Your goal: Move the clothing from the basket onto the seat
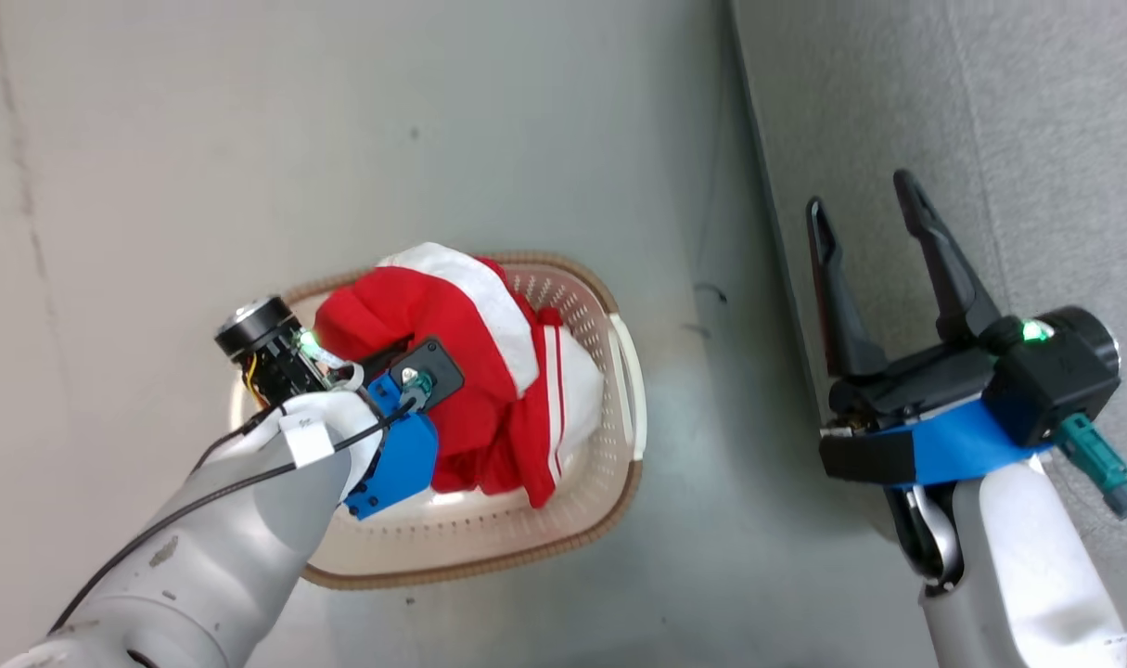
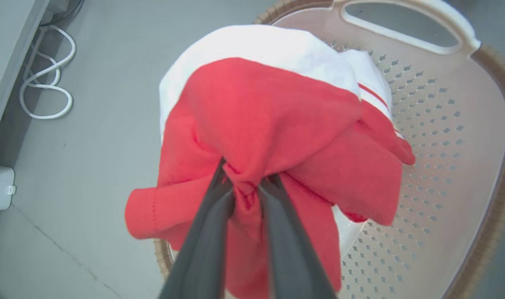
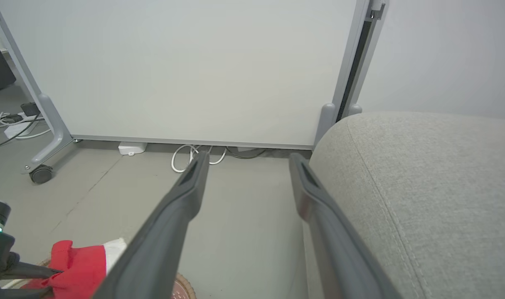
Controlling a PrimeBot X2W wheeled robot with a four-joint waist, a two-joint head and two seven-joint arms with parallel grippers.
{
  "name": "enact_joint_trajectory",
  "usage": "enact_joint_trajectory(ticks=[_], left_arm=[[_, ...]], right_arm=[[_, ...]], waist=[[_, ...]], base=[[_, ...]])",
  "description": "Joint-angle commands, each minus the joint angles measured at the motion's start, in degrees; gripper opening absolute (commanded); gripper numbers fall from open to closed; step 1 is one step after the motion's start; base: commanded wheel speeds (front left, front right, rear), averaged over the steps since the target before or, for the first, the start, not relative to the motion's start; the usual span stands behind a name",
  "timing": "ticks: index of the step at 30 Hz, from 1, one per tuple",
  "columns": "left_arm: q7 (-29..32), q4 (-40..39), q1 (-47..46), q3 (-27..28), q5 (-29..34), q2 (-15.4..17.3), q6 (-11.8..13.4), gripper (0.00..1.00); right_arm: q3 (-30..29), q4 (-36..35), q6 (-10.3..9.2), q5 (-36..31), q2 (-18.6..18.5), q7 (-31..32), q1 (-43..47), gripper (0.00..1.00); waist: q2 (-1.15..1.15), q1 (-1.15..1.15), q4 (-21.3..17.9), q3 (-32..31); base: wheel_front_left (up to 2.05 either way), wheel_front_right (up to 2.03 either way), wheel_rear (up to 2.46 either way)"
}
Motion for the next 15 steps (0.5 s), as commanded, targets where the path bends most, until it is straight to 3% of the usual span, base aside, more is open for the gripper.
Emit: enact_joint_trajectory(ticks=[1,15], left_arm=[[-1.8,-0.2,1.5,0.5,-1.6,-0.3,0.0,0.00],[-6.9,-4.0,7.1,9.4,-15.9,0.4,0.0,0.00]], right_arm=[[-0.3,0.9,0.03,-0.5,-0.2,-0.2,1.8,1.00],[-0.8,3.3,0.03,-1.7,-0.2,-0.2,8.5,1.00]], waist=[[0.00,0.00,2.2,-6.9],[0.00,0.00,5.3,-21.4]], base=[[0.00,0.00,0.00],[0.00,0.00,0.00]])
